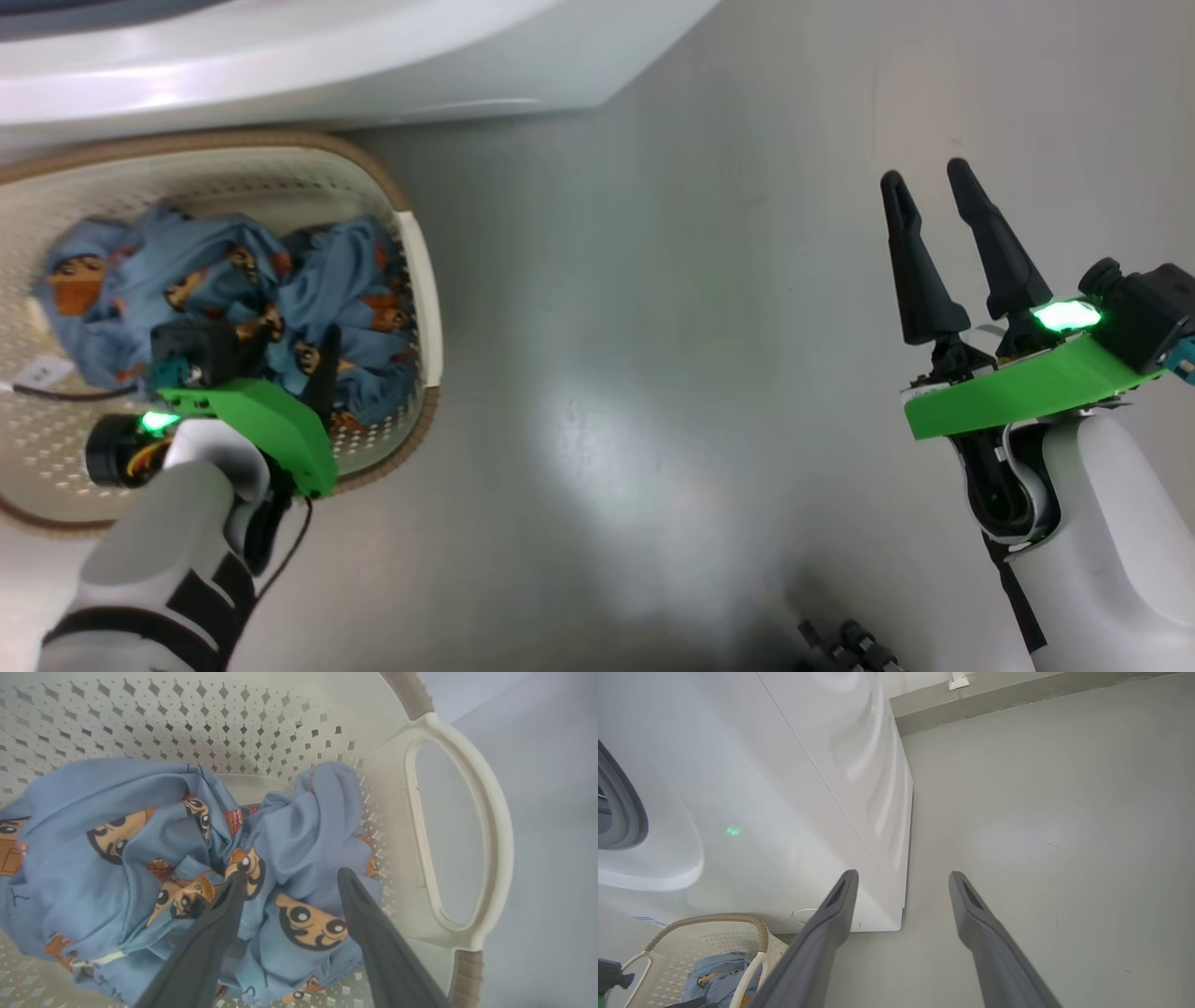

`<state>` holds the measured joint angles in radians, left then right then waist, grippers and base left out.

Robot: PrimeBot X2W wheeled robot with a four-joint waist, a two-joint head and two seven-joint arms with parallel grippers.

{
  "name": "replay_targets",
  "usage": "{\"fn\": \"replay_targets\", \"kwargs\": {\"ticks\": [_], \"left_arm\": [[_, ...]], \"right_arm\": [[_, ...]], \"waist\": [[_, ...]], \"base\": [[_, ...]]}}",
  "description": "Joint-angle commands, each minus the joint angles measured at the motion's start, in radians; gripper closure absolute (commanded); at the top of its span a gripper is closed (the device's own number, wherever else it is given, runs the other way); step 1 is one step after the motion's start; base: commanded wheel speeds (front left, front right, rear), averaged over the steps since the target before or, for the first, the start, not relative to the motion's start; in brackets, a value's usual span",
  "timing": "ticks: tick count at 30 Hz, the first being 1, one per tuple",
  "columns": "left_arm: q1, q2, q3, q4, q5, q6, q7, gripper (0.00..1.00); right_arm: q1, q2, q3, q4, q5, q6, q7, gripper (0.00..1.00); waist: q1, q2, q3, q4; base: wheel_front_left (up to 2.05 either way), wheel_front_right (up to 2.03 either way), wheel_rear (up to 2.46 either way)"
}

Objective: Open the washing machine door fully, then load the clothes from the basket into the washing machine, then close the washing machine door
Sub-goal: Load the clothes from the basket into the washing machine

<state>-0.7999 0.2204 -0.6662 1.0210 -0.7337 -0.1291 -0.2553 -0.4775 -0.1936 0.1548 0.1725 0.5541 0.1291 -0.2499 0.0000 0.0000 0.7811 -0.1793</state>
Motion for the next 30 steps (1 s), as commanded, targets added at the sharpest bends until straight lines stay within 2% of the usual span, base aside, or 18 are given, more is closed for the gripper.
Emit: {"fn": "replay_targets", "kwargs": {"ticks": [1, 12, 13, 14, 15, 23, 30], "left_arm": [[-0.007, 0.039, -0.003, 0.004, -0.025, -0.002, -0.005, 0.00], [-0.075, 0.096, -0.150, 0.017, -0.197, -0.002, 0.055, 0.00], [-0.079, 0.101, -0.163, 0.017, -0.208, -0.002, 0.060, 0.46], [-0.084, 0.106, -0.175, 0.018, -0.219, -0.002, 0.062, 0.81], [-0.088, 0.109, -0.186, 0.018, -0.232, -0.002, 0.065, 1.00], [-0.093, 0.112, -0.251, 0.020, -0.311, -0.002, 0.052, 1.00], [-0.053, 0.104, -0.263, 0.029, -0.392, -0.002, 0.007, 1.00]], "right_arm": [[0.019, 0.003, 0.020, -0.025, -0.010, 0.002, -0.012, 0.00], [0.001, 0.020, 0.024, -0.030, -0.010, 0.002, -0.012, 0.00], [0.001, 0.021, 0.024, -0.031, -0.010, 0.002, -0.012, 0.00], [0.000, 0.021, 0.024, -0.032, -0.010, 0.002, -0.012, 0.00], [0.000, 0.021, 0.024, -0.032, -0.010, 0.002, -0.012, 0.00], [0.008, 0.018, 0.017, -0.027, -0.014, 0.002, -0.012, 0.00], [0.030, 0.011, 0.014, -0.011, -0.013, 0.002, -0.012, 0.00]], "waist": [[0.0000, 0.0000, 0.031, -0.027], [0.0000, 0.0000, 0.069, -0.061], [0.0000, 0.0000, 0.069, -0.063], [0.0000, 0.0000, 0.070, -0.064], [0.0000, 0.0000, 0.069, -0.065], [0.0000, 0.0000, 0.036, -0.053], [0.0000, 0.0000, -0.054, -0.024]], "base": [[0.00, 0.00, 0.00], [0.00, 0.00, 0.00], [0.00, 0.00, 0.00], [0.00, 0.00, 0.00], [0.00, 0.00, 0.00], [0.00, 0.00, 0.00], [0.00, 0.00, 0.00]]}}
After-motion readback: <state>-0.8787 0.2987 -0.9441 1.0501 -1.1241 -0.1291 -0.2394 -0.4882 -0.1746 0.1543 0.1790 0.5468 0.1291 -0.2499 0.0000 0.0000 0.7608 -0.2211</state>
